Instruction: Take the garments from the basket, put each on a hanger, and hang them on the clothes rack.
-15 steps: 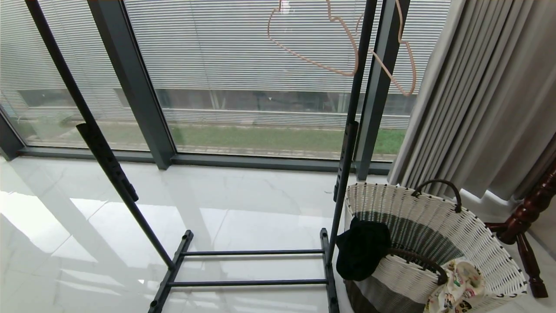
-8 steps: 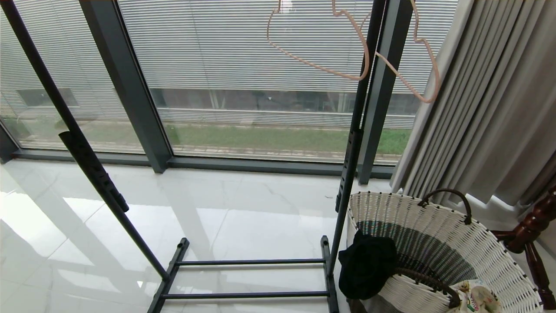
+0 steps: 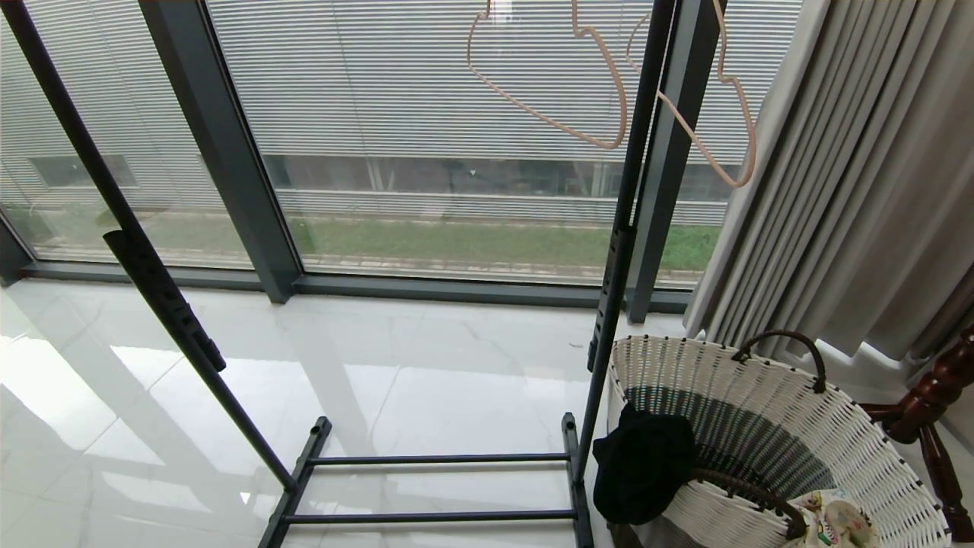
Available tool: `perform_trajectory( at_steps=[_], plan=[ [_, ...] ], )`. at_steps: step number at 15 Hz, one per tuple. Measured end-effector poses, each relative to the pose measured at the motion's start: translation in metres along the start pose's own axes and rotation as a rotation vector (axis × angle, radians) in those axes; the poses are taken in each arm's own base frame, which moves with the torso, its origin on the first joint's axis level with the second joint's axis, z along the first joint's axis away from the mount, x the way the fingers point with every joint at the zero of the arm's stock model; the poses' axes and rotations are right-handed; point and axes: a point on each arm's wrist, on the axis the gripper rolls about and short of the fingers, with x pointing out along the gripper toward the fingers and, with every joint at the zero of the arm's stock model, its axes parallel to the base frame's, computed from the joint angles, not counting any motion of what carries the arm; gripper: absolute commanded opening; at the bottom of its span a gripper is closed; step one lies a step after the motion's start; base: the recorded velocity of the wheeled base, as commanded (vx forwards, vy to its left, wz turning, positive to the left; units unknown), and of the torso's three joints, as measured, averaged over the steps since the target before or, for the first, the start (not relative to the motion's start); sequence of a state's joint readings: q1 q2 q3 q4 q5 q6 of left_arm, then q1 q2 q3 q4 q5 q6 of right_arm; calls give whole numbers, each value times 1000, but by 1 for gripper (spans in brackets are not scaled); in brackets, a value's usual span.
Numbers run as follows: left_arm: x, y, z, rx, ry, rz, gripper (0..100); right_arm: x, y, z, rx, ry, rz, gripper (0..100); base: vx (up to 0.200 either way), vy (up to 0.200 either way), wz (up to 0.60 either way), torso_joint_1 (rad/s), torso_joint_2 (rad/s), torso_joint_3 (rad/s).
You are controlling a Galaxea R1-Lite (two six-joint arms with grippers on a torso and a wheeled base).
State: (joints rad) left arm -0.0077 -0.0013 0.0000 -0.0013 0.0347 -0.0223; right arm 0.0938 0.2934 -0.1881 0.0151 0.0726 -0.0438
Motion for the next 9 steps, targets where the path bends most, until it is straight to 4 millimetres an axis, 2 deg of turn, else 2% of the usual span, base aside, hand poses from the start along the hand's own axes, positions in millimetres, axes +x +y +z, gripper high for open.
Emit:
perform_trajectory(
  at_steps=[4, 6, 9],
  plan=[
    [0, 0, 0, 0, 0, 0, 100, 59, -6, 18, -213, 385, 51, 100, 0, 0, 0, 0, 0, 0],
    [0, 0, 0, -1, 0, 0, 100, 96, -16, 16, -343, 586, 76, 100, 0, 0, 0, 0, 0, 0],
    [0, 0, 0, -2, 0, 0, 100, 142, -40, 7, -458, 756, 54, 100, 0, 0, 0, 0, 0, 0]
  ],
)
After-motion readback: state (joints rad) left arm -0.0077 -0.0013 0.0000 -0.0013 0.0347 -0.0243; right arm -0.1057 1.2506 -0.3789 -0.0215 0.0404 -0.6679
